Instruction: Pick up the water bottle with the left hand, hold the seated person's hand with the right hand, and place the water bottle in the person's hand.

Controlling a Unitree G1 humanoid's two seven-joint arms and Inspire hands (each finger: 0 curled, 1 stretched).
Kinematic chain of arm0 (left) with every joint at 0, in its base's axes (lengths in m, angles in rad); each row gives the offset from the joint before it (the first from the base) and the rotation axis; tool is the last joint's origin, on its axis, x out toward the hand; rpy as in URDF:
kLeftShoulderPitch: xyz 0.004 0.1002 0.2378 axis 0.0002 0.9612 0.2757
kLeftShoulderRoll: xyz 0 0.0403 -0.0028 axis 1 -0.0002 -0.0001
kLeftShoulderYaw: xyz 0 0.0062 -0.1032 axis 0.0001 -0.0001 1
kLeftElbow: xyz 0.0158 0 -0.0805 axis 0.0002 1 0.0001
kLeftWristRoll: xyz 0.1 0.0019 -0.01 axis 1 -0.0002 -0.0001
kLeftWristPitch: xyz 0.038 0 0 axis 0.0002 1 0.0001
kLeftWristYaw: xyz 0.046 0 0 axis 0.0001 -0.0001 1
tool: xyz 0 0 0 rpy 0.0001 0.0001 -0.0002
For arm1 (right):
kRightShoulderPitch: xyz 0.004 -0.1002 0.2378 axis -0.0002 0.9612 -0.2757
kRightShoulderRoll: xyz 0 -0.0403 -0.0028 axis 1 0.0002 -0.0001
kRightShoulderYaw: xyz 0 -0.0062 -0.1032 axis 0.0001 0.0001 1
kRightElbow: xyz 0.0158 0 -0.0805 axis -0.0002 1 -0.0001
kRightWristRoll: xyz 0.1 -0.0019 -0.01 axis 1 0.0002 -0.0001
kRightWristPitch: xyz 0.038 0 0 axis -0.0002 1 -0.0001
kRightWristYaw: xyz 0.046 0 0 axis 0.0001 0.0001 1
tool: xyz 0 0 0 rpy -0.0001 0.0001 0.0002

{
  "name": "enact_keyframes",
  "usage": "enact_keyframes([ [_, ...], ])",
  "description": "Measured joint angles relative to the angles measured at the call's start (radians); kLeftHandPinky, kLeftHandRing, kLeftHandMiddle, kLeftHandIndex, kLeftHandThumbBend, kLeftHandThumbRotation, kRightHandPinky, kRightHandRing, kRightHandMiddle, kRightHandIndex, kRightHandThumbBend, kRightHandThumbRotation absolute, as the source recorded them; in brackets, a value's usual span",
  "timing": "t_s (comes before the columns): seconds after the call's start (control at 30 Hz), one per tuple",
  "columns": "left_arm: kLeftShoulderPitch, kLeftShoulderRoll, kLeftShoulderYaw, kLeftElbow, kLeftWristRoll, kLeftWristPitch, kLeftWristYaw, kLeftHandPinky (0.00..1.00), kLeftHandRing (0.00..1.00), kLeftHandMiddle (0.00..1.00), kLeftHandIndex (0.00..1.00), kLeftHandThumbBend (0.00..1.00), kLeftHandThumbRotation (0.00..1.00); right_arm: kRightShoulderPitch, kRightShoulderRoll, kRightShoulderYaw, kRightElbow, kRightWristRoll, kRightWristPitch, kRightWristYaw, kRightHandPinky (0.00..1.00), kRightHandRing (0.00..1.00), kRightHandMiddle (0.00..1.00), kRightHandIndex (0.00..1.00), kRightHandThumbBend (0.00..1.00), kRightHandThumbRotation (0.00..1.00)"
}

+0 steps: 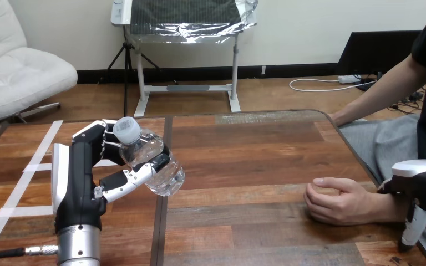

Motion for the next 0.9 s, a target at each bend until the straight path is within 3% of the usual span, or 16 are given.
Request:
enact_keyframes([
  [0.43, 0.0, 0.0, 0.003, 0.0, 0.0, -0.003, -0.001, 0.41, 0.41, 0.44, 0.5, 0.64, 0.0, -0.034, 0.016, 0.033, 0.07, -0.004, -0.047, -0.045, 0.83, 0.89, 0.9, 0.87, 0.69, 0.01],
  [0.9, 0.0, 0.0, 0.014, 0.0, 0.002, -0.003, -0.003, 0.39, 0.41, 0.44, 0.49, 0.64, 0.0, -0.066, 0.044, 0.041, 0.121, -0.007, -0.043, -0.065, 0.76, 0.83, 0.87, 0.85, 0.68, 0.0],
])
